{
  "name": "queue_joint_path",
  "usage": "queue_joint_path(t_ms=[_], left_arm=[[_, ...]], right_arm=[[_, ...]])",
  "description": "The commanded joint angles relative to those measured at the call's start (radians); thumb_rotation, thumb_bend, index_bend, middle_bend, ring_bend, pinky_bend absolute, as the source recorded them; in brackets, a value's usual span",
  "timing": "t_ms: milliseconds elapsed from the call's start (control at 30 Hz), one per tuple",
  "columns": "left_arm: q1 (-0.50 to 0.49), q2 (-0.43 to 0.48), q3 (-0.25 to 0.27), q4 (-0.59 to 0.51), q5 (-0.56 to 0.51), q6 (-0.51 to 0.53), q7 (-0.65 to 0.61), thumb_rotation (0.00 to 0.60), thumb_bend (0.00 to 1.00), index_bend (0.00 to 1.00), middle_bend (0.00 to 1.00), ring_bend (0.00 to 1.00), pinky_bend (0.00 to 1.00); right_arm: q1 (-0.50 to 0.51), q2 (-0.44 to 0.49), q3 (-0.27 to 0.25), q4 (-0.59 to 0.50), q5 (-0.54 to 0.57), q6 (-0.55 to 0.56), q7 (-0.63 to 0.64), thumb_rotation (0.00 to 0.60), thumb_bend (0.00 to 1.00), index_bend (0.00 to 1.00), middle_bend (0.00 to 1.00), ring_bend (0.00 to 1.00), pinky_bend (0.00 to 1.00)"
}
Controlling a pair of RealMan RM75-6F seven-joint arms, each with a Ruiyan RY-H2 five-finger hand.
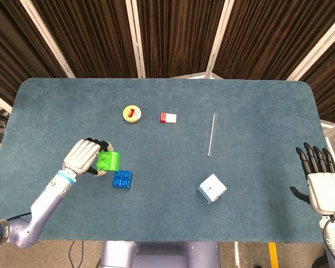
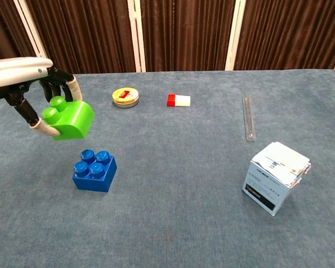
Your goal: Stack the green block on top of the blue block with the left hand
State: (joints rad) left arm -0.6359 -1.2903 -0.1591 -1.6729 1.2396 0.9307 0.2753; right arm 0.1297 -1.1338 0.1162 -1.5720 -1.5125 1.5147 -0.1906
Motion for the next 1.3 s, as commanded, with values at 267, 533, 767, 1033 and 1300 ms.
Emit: queue_joint_path(t_ms=[267, 533, 767, 1033, 1300], left_arm=[[-0.049, -0.031, 0.044, -0.025, -0.05, -0.058, 0.097, 0.6, 0.06, 0.42, 0.45, 0.4, 0.37], [-0.081, -0.069, 0.052, -0.016, -0.112, -0.07, 0.151, 0.6, 0.06, 0.42, 0.45, 0.4, 0.37], [-0.096, -0.094, 0.068, -0.003, -0.138, -0.074, 0.163, 0.6, 0.06, 0.42, 0.45, 0.4, 0.36], [-0.103, -0.103, 0.081, 0.001, -0.142, -0.065, 0.17, 0.6, 0.06, 0.42, 0.45, 0.4, 0.36], [-0.107, -0.123, 0.096, 0.019, -0.15, -0.044, 0.198, 0.6, 0.06, 0.42, 0.45, 0.4, 0.36]], right_arm=[[-0.005, 0.003, -0.003, 0.006, -0.003, 0.008, 0.01, 0.6, 0.0, 0.0, 0.0, 0.0, 0.0], [-0.01, 0.009, -0.001, 0.007, 0.003, 0.013, 0.021, 0.6, 0.0, 0.0, 0.0, 0.0, 0.0], [-0.01, 0.013, -0.002, 0.009, 0.009, 0.008, 0.025, 0.6, 0.0, 0.0, 0.0, 0.0, 0.0], [-0.009, 0.015, -0.002, 0.007, 0.008, 0.006, 0.029, 0.6, 0.0, 0.0, 0.0, 0.0, 0.0], [-0.01, 0.016, -0.003, 0.005, 0.006, 0.007, 0.028, 0.6, 0.0, 0.0, 0.0, 0.0, 0.0]])
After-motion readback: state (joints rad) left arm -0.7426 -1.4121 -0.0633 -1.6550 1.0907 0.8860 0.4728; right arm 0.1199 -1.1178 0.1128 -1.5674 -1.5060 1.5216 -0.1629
